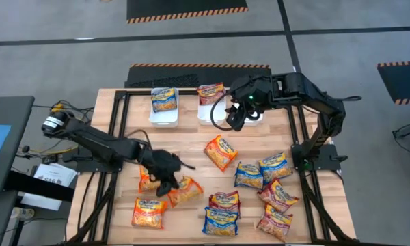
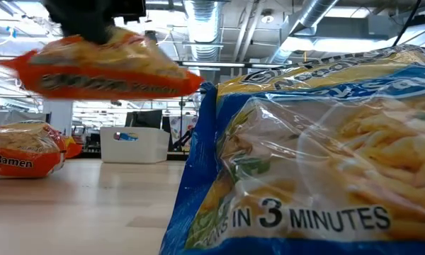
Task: Sort Maruchan noodles
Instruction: Put the orange noodle pack into the right white bin
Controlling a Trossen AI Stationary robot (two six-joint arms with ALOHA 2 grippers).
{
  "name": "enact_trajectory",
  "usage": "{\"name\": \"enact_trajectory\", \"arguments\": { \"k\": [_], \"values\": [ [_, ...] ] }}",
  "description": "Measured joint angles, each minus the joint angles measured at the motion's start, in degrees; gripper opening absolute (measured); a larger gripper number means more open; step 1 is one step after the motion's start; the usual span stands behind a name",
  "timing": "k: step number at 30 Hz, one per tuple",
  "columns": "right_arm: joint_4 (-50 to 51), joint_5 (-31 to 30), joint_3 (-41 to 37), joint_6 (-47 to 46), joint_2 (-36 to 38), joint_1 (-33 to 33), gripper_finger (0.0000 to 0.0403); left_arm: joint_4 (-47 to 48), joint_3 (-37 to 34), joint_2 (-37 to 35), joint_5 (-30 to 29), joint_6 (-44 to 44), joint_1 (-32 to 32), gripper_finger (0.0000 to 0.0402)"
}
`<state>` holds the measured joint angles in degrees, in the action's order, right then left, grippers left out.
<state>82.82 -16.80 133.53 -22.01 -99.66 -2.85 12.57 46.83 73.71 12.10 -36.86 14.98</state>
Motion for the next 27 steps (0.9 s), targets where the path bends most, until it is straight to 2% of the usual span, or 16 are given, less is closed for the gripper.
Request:
{"name": "enact_trajectory", "arguments": {
  "k": [7, 13, 17, 22, 27],
  "values": [
    [-6.4, 13.7, 0.0, 2.4, 0.0, -1.4, 0.0245, 2.1, 0.0, -8.0, -1.6, 5.7, -5.5, 0.0],
    [-7.3, 16.6, -0.2, 1.2, -2.8, -1.5, 0.0245, 2.9, 0.0, -12.1, -3.9, 10.9, -8.3, 0.0],
    [-9.6, 22.0, -0.1, 1.2, -6.6, -1.4, 0.0244, 3.5, 0.0, -13.5, -5.4, 13.6, -9.3, 0.0],
    [-12.1, 24.8, -0.1, 1.5, -11.0, -1.5, 0.0244, 3.7, 0.0, -14.2, -5.8, 15.9, -10.4, 0.0],
    [-15.7, 31.6, 0.2, 1.3, -13.0, -2.8, 0.0244, 4.0, 0.1, -15.1, -6.2, 18.0, -11.1, 0.0]
  ]
}}
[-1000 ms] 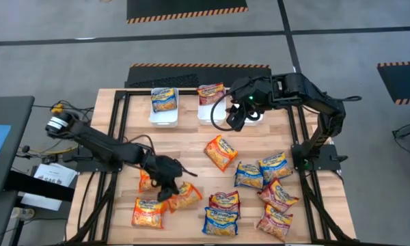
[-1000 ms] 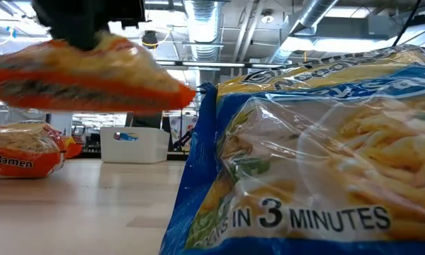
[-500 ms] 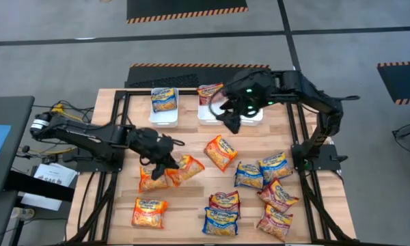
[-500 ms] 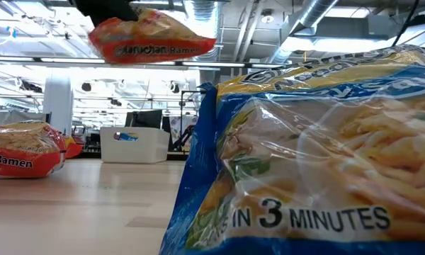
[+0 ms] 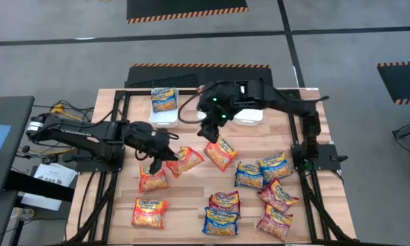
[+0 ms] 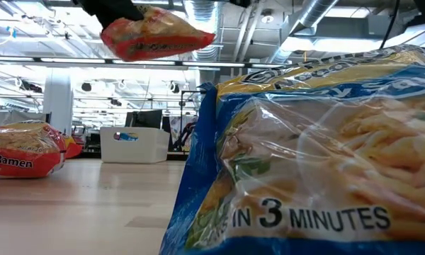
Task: Sort Maruchan noodles
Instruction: Put the orange noodle pack into the right white bin
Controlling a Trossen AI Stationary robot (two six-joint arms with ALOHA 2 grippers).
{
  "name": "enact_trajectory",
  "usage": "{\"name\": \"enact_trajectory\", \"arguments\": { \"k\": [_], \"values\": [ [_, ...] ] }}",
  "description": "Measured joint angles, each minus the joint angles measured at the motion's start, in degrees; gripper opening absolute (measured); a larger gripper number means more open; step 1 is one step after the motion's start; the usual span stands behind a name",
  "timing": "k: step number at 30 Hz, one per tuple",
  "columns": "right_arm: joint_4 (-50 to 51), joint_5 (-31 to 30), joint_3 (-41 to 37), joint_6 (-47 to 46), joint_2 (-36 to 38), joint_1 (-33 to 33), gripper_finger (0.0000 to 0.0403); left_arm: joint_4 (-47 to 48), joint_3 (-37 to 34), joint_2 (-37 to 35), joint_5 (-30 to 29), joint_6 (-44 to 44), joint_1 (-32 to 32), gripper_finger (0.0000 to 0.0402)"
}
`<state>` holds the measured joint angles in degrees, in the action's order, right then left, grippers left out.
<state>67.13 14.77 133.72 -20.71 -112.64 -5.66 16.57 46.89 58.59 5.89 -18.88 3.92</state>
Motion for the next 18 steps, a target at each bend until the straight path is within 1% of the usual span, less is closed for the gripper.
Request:
{"name": "enact_trajectory", "arguments": {
  "k": [3, 4, 6, 7, 10, 18],
  "values": [
    [1.2, 1.5, -0.3, -0.2, -1.2, -1.1, 0.0244, 0.3, 0.0, -0.4, -0.7, 0.7, -0.5, 0.0],
    [-0.6, 2.0, -0.1, -0.3, -1.8, -1.3, 0.0244, 0.6, 0.0, -0.6, -0.8, 0.8, -0.7, 0.0],
    [-0.2, 3.5, -0.2, 0.0, -2.1, -2.0, 0.0244, 0.3, 0.0, -1.0, -0.8, 1.3, -1.1, 0.0],
    [0.5, 4.6, -0.3, 0.4, -2.3, -2.2, 0.0244, -0.4, 0.0, -1.0, -1.0, 1.7, -1.2, 0.0],
    [-1.9, 8.8, -0.1, 1.8, -3.8, -2.3, 0.0244, -0.8, 0.0, -1.3, -1.4, 2.6, -1.9, 0.0],
    [-2.6, 10.7, -0.3, 4.0, -5.8, -2.7, 0.0244, -2.6, 0.0, -1.3, -2.1, 3.7, -3.4, 0.0]
  ]
}}
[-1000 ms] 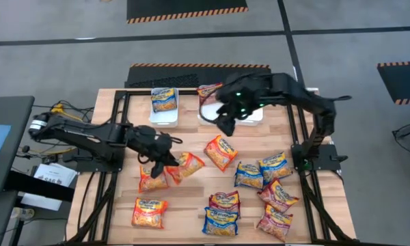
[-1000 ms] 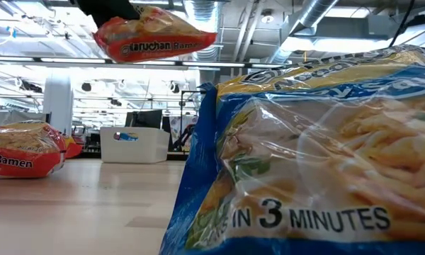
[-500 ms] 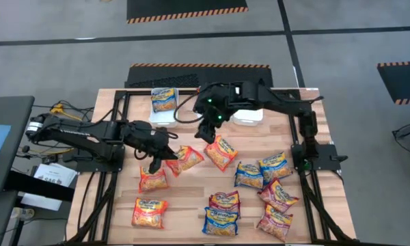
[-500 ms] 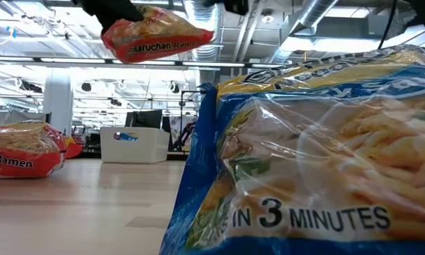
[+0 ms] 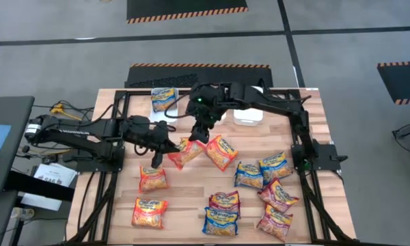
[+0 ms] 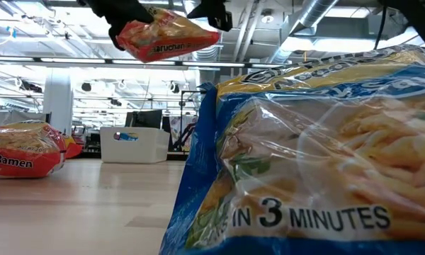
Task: Sort Maruchan noodles
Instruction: Put the orange noodle pack into the right white bin
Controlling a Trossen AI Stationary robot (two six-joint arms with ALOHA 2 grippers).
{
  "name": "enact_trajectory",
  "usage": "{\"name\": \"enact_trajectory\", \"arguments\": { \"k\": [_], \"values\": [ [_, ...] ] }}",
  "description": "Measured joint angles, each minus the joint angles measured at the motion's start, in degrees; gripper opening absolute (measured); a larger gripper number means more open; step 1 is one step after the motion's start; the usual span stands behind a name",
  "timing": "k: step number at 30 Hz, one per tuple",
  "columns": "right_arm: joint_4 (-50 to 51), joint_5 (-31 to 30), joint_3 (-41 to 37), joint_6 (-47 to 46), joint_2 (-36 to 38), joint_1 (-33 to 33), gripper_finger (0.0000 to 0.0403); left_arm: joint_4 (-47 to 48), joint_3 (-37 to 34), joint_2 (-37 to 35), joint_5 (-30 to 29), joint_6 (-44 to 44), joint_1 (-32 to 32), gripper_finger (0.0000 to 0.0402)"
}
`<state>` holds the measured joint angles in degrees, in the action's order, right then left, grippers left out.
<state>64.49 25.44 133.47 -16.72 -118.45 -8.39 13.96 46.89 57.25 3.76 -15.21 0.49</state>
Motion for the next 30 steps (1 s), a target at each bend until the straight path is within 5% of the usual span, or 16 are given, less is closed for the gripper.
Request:
{"name": "enact_trajectory", "arguments": {
  "k": [10, 30],
  "values": [
    [-0.5, -1.1, 0.0, 0.7, 0.0, -0.4, 0.0244, -4.9, 0.2, 0.0, -0.2, 1.1, -1.7, 0.0],
    [0.1, -0.1, 0.1, -0.2, 1.0, -3.3, 0.0244, 0.7, 5.9, 0.1, -4.2, 6.6, -2.1, 0.0]
  ]
}}
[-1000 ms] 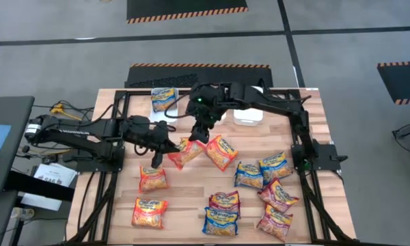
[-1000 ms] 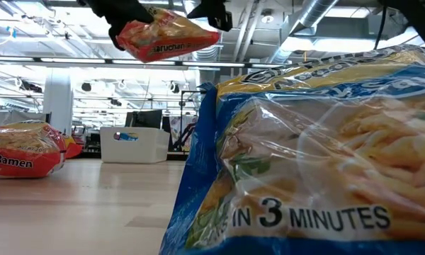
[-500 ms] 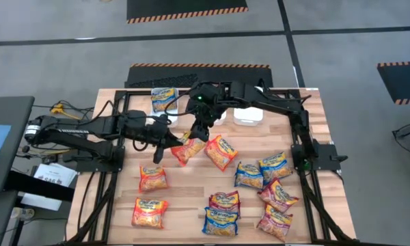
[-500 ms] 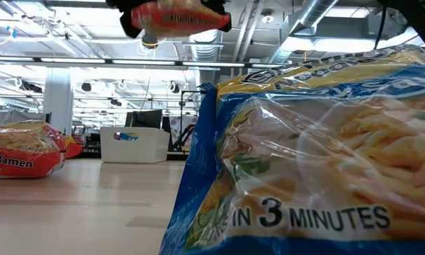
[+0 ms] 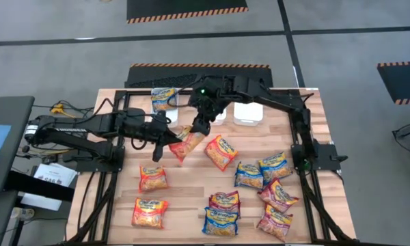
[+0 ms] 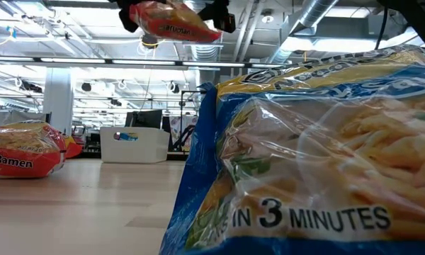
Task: Sort Maruchan noodles
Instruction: Put the orange noodle pack into the right white bin
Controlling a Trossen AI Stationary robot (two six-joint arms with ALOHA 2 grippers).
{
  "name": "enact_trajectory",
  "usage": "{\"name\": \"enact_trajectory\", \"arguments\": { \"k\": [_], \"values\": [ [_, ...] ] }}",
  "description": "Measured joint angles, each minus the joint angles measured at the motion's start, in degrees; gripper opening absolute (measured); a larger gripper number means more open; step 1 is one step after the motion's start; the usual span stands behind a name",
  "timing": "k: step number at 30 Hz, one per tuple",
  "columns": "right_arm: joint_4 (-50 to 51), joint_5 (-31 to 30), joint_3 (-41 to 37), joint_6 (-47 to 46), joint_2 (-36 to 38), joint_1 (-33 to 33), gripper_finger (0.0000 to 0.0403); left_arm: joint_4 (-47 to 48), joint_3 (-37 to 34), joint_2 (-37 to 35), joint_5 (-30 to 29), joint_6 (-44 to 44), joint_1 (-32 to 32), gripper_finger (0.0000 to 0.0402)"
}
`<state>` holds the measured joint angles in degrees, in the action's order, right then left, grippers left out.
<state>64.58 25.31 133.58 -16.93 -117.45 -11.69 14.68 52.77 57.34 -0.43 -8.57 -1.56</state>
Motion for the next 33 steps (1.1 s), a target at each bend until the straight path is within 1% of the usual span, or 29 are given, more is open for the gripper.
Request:
{"name": "enact_trajectory", "arguments": {
  "k": [8, 14, 18, 22, 33],
  "values": [
    [-0.1, 8.8, 0.0, -1.1, 0.4, -3.9, 0.0244, -1.3, 0.0, 0.0, -0.3, 2.3, 0.0, 0.0],
    [-0.8, 11.8, 0.0, -0.5, 0.4, -6.1, 0.0244, -3.4, 0.0, 0.0, -0.4, 3.5, 0.0, 0.0],
    [-1.0, 12.4, 0.0, 2.2, 0.4, -5.8, 0.0244, -5.1, 0.0, 0.0, -0.9, 4.9, 0.0, 0.0],
    [-2.5, 13.6, 0.0, 2.4, 0.4, -5.0, 0.0244, -5.3, 0.0, 0.0, -1.4, 5.0, -0.6, 0.0],
    [-2.6, 13.0, 0.0, 3.4, -0.1, -3.9, 0.0244, -8.4, 0.0, 0.0, -1.7, 6.6, -0.8, 0.0]
  ]
}}
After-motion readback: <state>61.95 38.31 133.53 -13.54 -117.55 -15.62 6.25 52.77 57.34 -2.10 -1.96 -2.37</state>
